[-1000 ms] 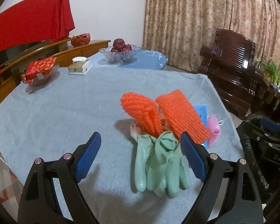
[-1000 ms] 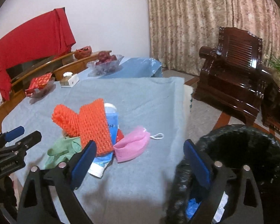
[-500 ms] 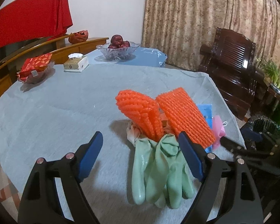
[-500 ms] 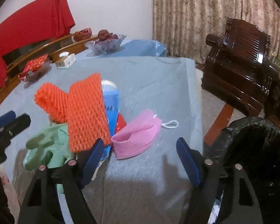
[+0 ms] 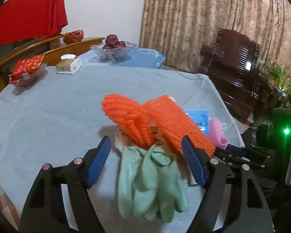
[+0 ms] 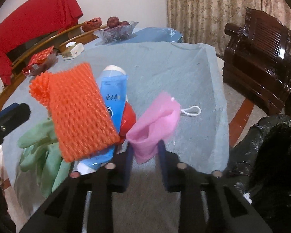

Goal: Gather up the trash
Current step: 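Grasp the pink mask with the right gripper while the left grasps an orange foam net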

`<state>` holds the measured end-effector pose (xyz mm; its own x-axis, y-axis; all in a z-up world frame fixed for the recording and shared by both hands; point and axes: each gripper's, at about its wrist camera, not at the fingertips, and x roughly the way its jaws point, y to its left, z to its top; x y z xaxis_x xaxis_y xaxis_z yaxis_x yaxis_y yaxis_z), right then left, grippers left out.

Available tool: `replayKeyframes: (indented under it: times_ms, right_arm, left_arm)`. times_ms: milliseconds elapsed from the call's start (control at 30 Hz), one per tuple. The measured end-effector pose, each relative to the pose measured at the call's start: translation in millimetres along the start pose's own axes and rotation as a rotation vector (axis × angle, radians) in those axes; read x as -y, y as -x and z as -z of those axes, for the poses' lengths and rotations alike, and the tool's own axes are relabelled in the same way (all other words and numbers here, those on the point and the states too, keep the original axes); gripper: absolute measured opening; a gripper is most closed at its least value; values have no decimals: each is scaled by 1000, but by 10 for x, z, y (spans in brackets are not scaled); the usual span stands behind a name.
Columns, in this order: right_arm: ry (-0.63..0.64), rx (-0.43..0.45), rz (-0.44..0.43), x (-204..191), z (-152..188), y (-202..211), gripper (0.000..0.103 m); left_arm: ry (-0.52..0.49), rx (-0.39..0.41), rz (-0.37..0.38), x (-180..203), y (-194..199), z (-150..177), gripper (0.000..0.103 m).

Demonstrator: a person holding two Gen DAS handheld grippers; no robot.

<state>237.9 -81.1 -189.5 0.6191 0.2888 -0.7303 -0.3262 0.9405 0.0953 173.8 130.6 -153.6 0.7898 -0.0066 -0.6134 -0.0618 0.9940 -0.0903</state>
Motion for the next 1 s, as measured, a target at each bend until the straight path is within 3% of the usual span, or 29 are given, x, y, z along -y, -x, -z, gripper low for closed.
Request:
replayKeyframes:
  times_ms: [133,600,833,1000]
  right_arm:
    - [-14,22,-2,70,-26,115,13]
    - [-31,86,7,263,-136,382,13]
    - [-41,88,3,294,-122,387,13]
    - [-39,101,3,299,-109,456,13]
  left_arm:
    - [-10,-8,30,120,-43,16,71]
    - [-3,-93,73,433,-457,71,60]
    - [-5,-123,96,482,-537,54,17]
    - [-18,-88,94,528,-414,37,11]
